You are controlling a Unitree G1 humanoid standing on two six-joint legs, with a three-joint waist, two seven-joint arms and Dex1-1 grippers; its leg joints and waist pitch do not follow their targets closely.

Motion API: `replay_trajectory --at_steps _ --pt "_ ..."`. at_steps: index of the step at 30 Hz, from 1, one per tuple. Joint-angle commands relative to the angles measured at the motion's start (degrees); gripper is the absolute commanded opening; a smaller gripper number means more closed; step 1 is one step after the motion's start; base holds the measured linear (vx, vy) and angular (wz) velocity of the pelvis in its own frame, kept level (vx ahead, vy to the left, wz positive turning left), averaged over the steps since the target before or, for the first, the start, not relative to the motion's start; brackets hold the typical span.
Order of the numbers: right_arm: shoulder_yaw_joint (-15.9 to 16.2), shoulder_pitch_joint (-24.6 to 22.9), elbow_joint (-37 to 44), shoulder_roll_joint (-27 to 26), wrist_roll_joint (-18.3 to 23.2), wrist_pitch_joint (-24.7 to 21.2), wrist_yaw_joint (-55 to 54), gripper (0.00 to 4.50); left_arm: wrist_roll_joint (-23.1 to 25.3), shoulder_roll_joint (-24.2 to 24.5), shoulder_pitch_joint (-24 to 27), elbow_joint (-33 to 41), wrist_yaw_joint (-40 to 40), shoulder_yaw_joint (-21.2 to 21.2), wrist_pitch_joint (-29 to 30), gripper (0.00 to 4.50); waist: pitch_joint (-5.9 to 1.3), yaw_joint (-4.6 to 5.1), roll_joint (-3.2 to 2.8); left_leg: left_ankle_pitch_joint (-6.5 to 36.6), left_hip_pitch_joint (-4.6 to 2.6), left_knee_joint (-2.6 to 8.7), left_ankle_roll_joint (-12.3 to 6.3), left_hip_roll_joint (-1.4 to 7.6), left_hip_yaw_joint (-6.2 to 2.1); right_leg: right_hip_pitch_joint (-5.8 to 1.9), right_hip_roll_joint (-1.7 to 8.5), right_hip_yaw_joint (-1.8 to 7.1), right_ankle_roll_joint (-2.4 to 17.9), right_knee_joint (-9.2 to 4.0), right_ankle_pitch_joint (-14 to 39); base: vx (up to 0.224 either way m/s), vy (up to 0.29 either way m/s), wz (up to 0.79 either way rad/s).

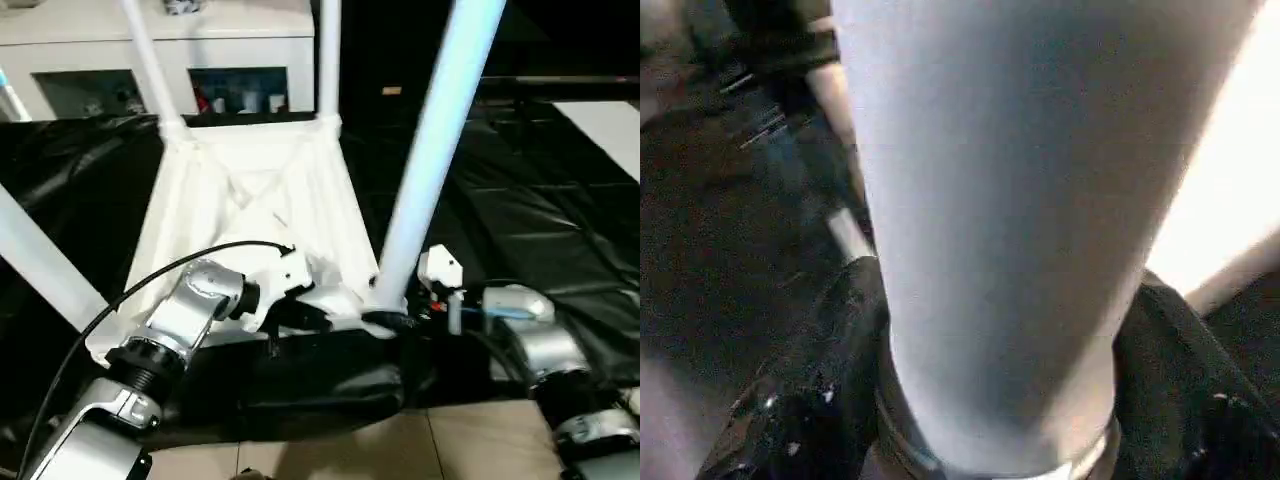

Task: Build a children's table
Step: Rotate leg to tighten

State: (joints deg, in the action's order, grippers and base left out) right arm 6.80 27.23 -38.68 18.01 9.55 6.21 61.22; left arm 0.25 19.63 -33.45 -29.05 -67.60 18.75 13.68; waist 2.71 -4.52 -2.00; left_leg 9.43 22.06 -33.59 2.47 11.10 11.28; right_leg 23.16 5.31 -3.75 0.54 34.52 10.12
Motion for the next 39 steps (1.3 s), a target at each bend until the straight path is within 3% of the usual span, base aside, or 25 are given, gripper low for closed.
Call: replay_trajectory --at_steps 1,2,4,5,7,8,14,21,22,28,31,32,33,37,39 --pt "-4.71 1.05 -0.98 -2.81 1.17 -1.46 -13.45 2.67 -0.52 -1.48 -0.47 -1.17 0.93 0.09 0.90 0.00 -3.58 0.25 0.11 15.62 -0.90 4.18 -1.59 2.00 -1.20 -2.59 3.05 2.05 13.24 -4.12 13.94 0.000 0.000 0.00" --pt "-6.06 1.00 -1.97 -5.95 -0.16 -1.63 -23.15 2.67 0.16 -3.06 -1.33 -3.22 3.94 -0.26 0.76 0.00 -3.64 0.81 -0.13 16.48 -0.93 4.36 -0.37 1.88 -1.40 -2.66 3.05 1.98 12.65 -4.20 14.98 0.000 0.000 0.00" --pt "-6.50 1.00 -2.41 -7.19 -0.82 -1.76 -27.13 2.67 0.51 -3.79 -1.74 -4.15 5.32 -0.36 0.62 0.00 -3.68 1.52 0.04 17.50 -1.13 4.43 0.65 1.77 -1.46 -2.59 2.97 1.98 11.93 -4.40 16.01 0.000 0.000 0.00" --pt "-7.50 1.32 -3.93 -10.58 -2.28 -2.78 -36.89 2.67 1.40 -6.25 -3.42 -7.45 10.00 -0.90 0.53 0.00 -3.68 1.80 -0.35 17.49 -1.14 4.33 0.63 1.69 -1.37 -2.45 2.91 2.09 12.10 -4.46 14.96 0.000 0.000 0.00" --pt "-7.89 1.82 -5.08 -12.35 -3.20 -3.12 -41.67 2.67 2.01 -7.64 -4.51 -9.41 13.14 -1.20 0.55 0.00 -3.74 2.07 -0.21 17.87 -1.13 4.29 0.72 1.58 -1.36 -2.52 2.84 2.04 12.33 -4.47 14.21 0.000 0.000 0.00" --pt "-8.31 2.97 -7.03 -14.68 -4.50 -3.31 -48.08 2.67 3.24 -9.52 -6.03 -12.06 18.04 -1.43 0.37 0.00 -3.68 2.19 -0.63 18.36 -1.36 4.31 0.86 1.60 -1.28 -2.13 2.79 2.11 12.57 -4.59 13.97 0.000 0.000 0.00" --pt "-8.69 5.39 -9.12 -20.68 -6.35 -1.62 -60.57 2.67 5.48 -12.89 -8.90 -17.17 24.72 -1.96 -0.24 0.00 -3.74 1.94 -0.29 18.49 -1.29 4.33 0.19 1.49 -1.31 -2.34 2.86 2.10 11.60 -4.75 14.15 0.000 0.000 0.00" --pt "-8.72 5.19 -7.52 -23.10 -3.84 -0.33 -54.85 2.67 5.80 -11.86 -8.97 -18.35 23.93 -1.63 -2.06 0.00 -3.56 1.66 -0.05 19.66 -1.23 4.56 -0.50 1.66 -1.34 -2.33 2.96 2.14 10.70 -4.95 15.71 0.000 0.000 0.00" --pt "-8.60 5.04 -7.16 -23.00 -3.91 0.09 -54.67 3.23 5.76 -11.67 -8.86 -18.19 23.67 -1.64 -2.09 0.00 -3.57 1.58 -0.10 19.38 -1.17 4.59 -0.43 1.66 -1.36 -2.39 3.04 2.15 10.69 -4.91 15.60 0.000 0.000 0.00" --pt "-7.98 3.48 -2.96 -20.99 -4.64 -0.29 -52.74 3.72 5.62 -10.13 -7.72 -16.70 21.73 -1.66 -2.77 0.00 -3.59 1.64 0.08 17.92 -0.98 4.59 -1.10 1.68 -1.32 -2.51 3.06 2.16 10.85 -4.81 14.88 0.000 0.000 0.00" --pt "-7.40 2.07 0.66 -18.58 -3.84 -2.72 -46.93 3.74 5.38 -9.00 -6.88 -15.42 20.61 -1.80 -3.48 0.00 -3.62 1.60 0.14 16.95 -0.89 4.52 -1.83 1.73 -1.26 -2.64 2.98 2.20 11.07 -4.68 13.40 0.000 0.000 0.00" --pt "-5.91 0.86 2.85 -16.16 -4.31 -3.31 -42.81 3.74 5.10 -8.29 -6.26 -14.58 19.72 -1.96 -3.81 0.00 -3.63 1.54 0.20 16.60 -0.87 4.47 -2.01 1.75 -1.27 -2.77 2.99 2.16 11.22 -4.62 12.94 0.000 0.000 0.00" --pt "-5.82 0.78 2.99 -16.00 -4.32 -3.34 -42.54 3.74 5.07 -8.25 -6.22 -14.52 19.65 -1.97 -3.84 0.00 -3.63 1.54 0.00 16.36 -0.79 4.45 -2.13 1.69 -1.26 -2.79 2.98 2.15 11.31 -4.58 12.69 0.000 0.000 0.00" --pt "-4.33 -0.54 5.34 -12.43 -4.27 -3.62 -37.12 3.74 4.65 -7.26 -5.42 -13.38 18.27 -2.07 -3.91 0.00 -3.59 1.48 0.13 16.40 -0.95 4.37 -2.14 1.72 -1.13 -2.58 3.03 2.20 11.56 -4.76 13.70 0.000 0.000 0.00" --pt "-1.74 -1.36 7.09 -4.75 -4.88 -3.03 -25.54 3.74 1.80 -4.43 -2.91 -9.01 9.82 -1.74 -6.26 0.00 -3.64 1.31 0.25 15.74 -0.81 4.33 -2.39 1.79 -1.23 -2.87 3.04 2.15 11.48 -4.64 13.08 0.000 0.000 0.00"
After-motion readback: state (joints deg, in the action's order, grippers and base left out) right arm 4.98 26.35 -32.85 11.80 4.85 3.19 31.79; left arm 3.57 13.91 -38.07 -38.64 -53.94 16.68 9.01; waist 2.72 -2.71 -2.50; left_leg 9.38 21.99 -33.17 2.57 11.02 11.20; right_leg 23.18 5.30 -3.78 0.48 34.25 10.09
